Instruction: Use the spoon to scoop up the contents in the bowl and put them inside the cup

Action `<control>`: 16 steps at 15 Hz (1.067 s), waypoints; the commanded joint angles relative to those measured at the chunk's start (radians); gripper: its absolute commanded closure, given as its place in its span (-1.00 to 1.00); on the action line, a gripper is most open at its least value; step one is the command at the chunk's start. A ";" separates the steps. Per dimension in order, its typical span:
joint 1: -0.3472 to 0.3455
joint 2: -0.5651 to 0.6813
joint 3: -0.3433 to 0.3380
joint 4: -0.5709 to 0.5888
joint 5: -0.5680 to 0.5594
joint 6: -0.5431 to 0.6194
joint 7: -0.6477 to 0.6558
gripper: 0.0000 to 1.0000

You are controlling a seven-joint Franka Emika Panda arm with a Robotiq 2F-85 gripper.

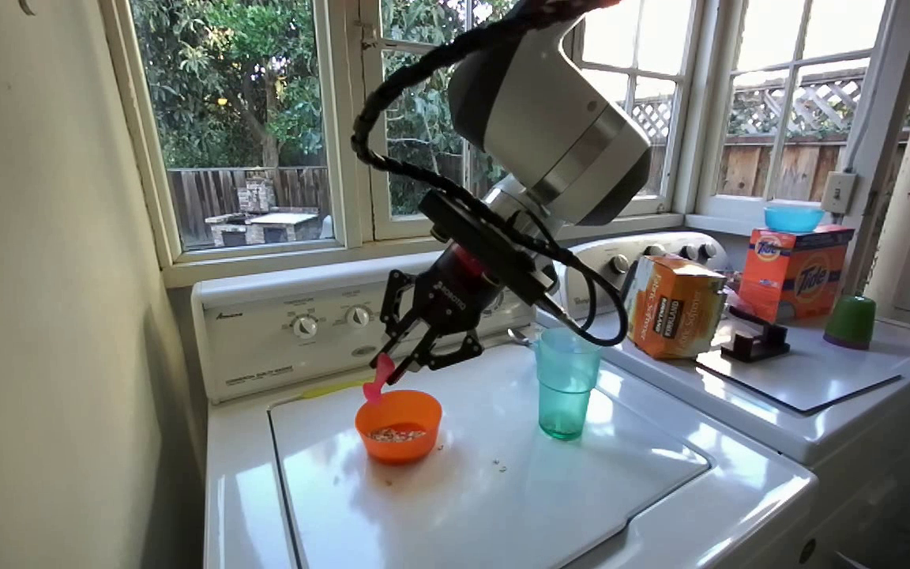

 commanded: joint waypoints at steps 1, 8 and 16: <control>-0.059 0.077 0.028 0.050 0.101 -0.058 -0.016 0.89; -0.094 0.159 0.042 0.063 0.124 -0.023 0.058 0.89; -0.084 0.197 0.054 0.062 0.100 0.059 0.167 0.89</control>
